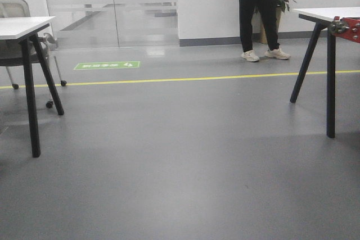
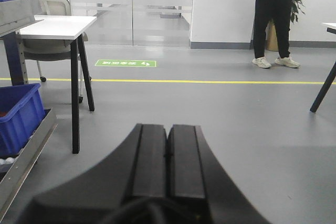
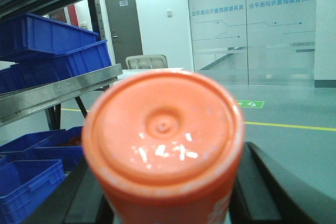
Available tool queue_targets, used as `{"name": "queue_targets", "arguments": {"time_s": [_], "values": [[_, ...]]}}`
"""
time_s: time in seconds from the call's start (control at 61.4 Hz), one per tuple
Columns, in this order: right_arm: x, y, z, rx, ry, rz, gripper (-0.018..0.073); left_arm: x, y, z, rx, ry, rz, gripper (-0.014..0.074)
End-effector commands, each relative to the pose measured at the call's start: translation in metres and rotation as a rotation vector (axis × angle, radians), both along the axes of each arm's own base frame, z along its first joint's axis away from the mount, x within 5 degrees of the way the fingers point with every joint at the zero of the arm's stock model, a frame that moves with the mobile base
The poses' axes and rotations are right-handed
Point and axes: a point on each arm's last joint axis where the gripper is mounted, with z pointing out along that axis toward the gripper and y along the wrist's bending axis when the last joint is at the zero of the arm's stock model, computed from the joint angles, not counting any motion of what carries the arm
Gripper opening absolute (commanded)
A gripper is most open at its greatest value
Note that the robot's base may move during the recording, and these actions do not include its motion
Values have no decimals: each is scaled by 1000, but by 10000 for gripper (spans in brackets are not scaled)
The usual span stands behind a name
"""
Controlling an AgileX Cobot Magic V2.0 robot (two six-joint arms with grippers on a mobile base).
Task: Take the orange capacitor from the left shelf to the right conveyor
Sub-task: 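Drive the base across the floor to the red-framed conveyor table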
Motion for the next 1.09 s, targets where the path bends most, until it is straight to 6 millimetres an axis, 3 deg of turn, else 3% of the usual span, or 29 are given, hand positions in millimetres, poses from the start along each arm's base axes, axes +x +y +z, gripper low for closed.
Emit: {"name": "queue_targets", "arguments": {"time_s": [0.0,1.076], "values": [[-3,-2,16,49,-94,-1,46,-1,0,2,-12,-82,-4,-126],[-3,-2,16,49,-94,-1,46,-1,0,2,-12,-82,-4,-126]]}}
